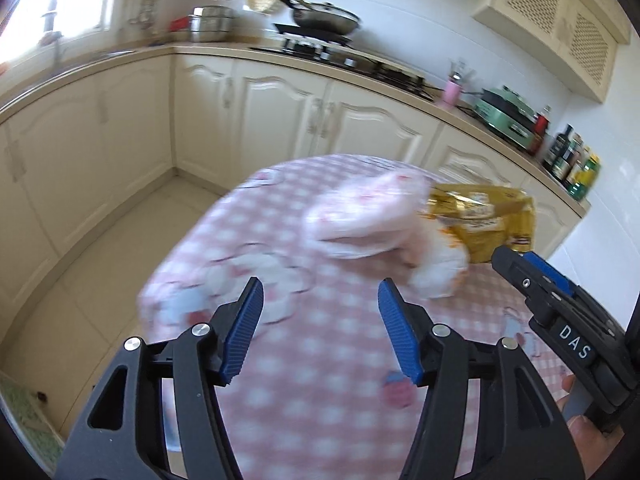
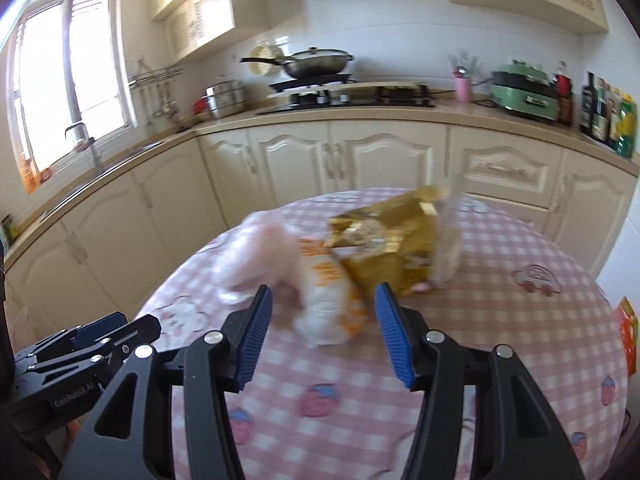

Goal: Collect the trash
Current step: 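Move both tools back to the bags on the table, then grasp the clear plastic bag with the left tool while the right grasps the white printed bag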

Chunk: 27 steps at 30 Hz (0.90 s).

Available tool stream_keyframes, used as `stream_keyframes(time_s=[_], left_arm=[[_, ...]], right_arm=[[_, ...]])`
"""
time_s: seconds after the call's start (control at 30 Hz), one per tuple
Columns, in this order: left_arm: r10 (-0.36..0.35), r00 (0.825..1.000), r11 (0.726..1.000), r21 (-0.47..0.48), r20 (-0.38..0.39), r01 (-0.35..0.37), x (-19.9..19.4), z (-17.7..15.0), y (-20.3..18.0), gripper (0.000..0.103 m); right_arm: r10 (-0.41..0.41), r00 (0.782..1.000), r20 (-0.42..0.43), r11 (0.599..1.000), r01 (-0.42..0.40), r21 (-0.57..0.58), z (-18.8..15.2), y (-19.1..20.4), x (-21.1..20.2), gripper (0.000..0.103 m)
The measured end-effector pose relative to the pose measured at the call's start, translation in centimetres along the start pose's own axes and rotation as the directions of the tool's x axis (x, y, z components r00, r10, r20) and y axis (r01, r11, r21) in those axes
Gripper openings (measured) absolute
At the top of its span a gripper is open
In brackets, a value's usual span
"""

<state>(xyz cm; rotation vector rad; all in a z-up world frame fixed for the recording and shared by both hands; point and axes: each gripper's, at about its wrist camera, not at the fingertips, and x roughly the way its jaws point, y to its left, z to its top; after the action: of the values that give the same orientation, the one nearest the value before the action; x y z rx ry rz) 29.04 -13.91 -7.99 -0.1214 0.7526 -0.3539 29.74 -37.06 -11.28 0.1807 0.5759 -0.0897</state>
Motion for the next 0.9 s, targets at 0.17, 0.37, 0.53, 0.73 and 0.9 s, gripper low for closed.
stream_keyframes(time_s=[0.17,0.37,0.53,0.73,0.9], left_arm=[[-0.001,1.000,1.000,0.031,-0.008,0.002,1.6,0.7,-2.6,0.058],[0.045,0.999,0.998,0.049,-0.008,-0.045,2.9,1.6,-2.4,0.058],[0.042,0.999,0.996,0.082,-0.008,-0.041,4.2,2.8,-2.3,0.058],[0.020,1.000,0.985,0.173,0.001,-0.020,6.1,3.6,-3.6,0.061],[0.020,1.000,0.976,0.218,0.004,-0.020,7.6,4.2,-4.9,0.061]], right_arm=[[0.002,1.000,-0.027,0.999,-0.001,0.047,0.0,-3.2,0.5,0.054],[0.085,0.983,-0.162,0.996,-0.079,0.044,-0.5,-1.6,4.3,0.054],[0.109,0.966,-0.236,0.993,-0.096,0.067,-0.3,-0.6,8.0,0.054],[0.109,0.968,-0.225,0.993,-0.095,0.070,-0.3,-1.0,8.8,0.038],[0.102,0.969,-0.223,0.994,-0.092,0.052,-0.2,-1.0,9.0,0.033]])
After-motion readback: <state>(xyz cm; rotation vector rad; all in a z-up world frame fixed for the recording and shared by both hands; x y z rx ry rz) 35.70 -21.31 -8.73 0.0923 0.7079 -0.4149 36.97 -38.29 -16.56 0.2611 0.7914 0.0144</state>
